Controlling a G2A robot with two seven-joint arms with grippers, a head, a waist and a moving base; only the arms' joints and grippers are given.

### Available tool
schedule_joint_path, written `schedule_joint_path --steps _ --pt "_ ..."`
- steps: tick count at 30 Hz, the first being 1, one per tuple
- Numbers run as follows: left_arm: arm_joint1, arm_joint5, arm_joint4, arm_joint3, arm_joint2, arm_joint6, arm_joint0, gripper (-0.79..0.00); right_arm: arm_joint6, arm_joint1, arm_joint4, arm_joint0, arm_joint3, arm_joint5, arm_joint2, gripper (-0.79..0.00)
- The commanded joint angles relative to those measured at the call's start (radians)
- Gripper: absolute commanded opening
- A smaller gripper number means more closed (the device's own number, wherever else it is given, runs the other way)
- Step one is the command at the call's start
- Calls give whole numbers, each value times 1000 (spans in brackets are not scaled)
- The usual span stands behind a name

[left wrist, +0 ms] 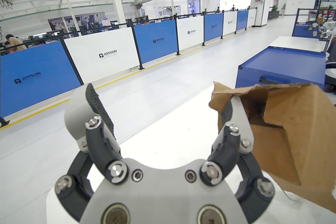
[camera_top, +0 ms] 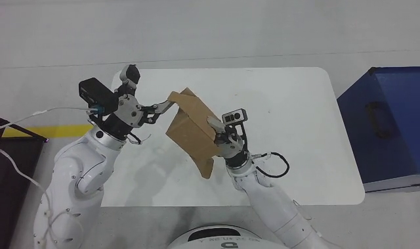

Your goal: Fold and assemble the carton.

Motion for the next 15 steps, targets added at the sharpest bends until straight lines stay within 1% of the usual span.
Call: schedule_joint_path --steps 1,11,15 --pt "0 -6 7 -2 4 -6 -4 0 -7 0 -26 2 4 10 -4 -785" --pt "4 -42 51 -17 30 -56 -30 0 2 11 -122 0 12 61 6 -785" --pt "4 -36 62 -15 39 -61 -34 0 10 15 -130 -7 3 61 15 -785"
